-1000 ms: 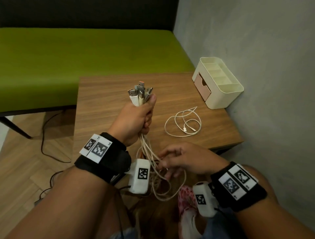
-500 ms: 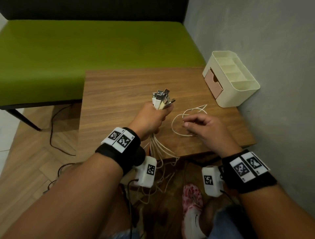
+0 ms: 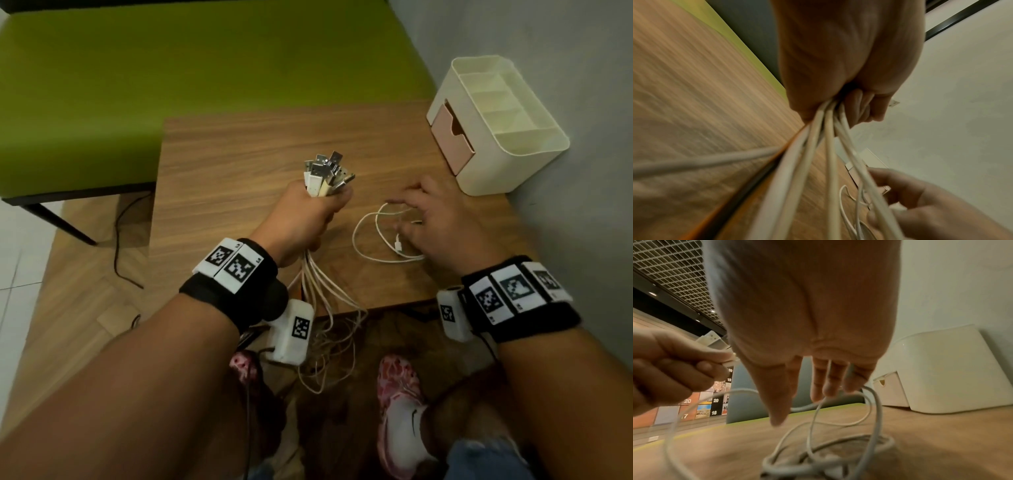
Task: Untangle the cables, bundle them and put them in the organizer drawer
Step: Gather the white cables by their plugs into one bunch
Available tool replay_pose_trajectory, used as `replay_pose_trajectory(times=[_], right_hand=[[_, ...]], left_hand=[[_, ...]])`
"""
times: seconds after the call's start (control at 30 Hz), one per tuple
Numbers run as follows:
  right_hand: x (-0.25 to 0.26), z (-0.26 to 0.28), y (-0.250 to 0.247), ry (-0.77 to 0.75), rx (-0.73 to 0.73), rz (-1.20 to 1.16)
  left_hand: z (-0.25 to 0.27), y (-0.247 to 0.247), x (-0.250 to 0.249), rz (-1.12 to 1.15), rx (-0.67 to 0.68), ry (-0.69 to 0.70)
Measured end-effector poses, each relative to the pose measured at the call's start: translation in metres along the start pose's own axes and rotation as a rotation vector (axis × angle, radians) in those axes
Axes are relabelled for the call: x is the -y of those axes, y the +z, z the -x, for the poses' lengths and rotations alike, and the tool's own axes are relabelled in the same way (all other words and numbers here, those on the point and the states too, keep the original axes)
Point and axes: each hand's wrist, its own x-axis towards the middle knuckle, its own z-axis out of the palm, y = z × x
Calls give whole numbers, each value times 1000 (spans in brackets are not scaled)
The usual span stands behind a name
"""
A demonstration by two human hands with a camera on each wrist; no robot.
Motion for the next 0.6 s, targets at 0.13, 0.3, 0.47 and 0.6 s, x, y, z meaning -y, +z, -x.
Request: replay_pose_trajectory(times=[0.13,0.3,0.47,0.6], right_hand=[[-9,-10,16,129,228,76],[-2,-16,6,225,92,-70],[3,-13,-7,241,-52,-288],[-2,-13,-18,251,-150,-340]], left_hand=[[-4,1,6,36,-37,-12],[-6,-3,8,36,40,-6],[-10,-4,10,46,15,-2],[-11,-4,9,60,19,-3]])
